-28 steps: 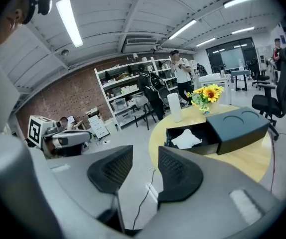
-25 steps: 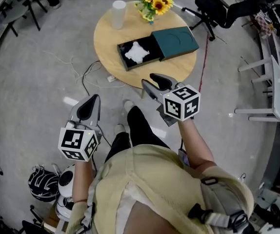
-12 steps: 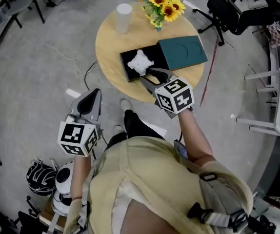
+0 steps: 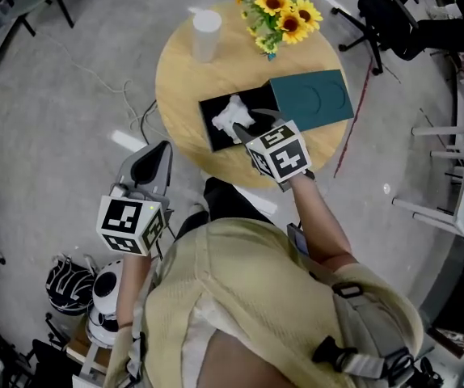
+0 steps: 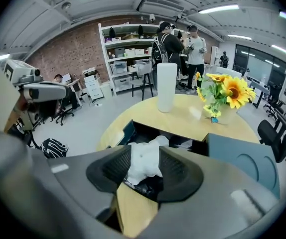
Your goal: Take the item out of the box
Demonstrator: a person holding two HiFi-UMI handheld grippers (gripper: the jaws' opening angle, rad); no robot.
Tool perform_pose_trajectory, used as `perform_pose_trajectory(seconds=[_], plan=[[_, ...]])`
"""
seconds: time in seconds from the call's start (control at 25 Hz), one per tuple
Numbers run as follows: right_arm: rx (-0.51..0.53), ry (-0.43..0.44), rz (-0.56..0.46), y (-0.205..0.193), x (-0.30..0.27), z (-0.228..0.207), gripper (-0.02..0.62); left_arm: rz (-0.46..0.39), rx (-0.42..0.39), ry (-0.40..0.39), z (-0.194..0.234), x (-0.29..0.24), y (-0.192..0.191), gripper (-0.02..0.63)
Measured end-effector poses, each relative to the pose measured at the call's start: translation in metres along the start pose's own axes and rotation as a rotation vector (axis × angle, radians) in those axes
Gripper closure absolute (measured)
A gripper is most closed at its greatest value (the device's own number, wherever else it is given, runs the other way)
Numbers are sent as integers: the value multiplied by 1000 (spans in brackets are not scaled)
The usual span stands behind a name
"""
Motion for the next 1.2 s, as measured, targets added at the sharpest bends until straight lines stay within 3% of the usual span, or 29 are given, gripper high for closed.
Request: perform_pose_trajectory(seconds=[0.6, 0.84, 1.2], plan=[[121, 6, 294, -2, -50, -18, 393, 68, 51, 1, 18, -34, 5, 606], [141, 22, 368, -3, -64, -17, 385, 85, 61, 5, 21, -39, 2, 606], [62, 105, 439, -8, -75, -16, 441, 89, 72, 12, 25, -44, 1, 606]])
Point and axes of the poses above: the fingertips, and each gripper's own axes: x backward along the fingers, z to its left, y out of its top, the point moved 5 cm from there along x, backward along the fingers, and after that the axes turned 5 degrees about x, right-handed, at the moved point
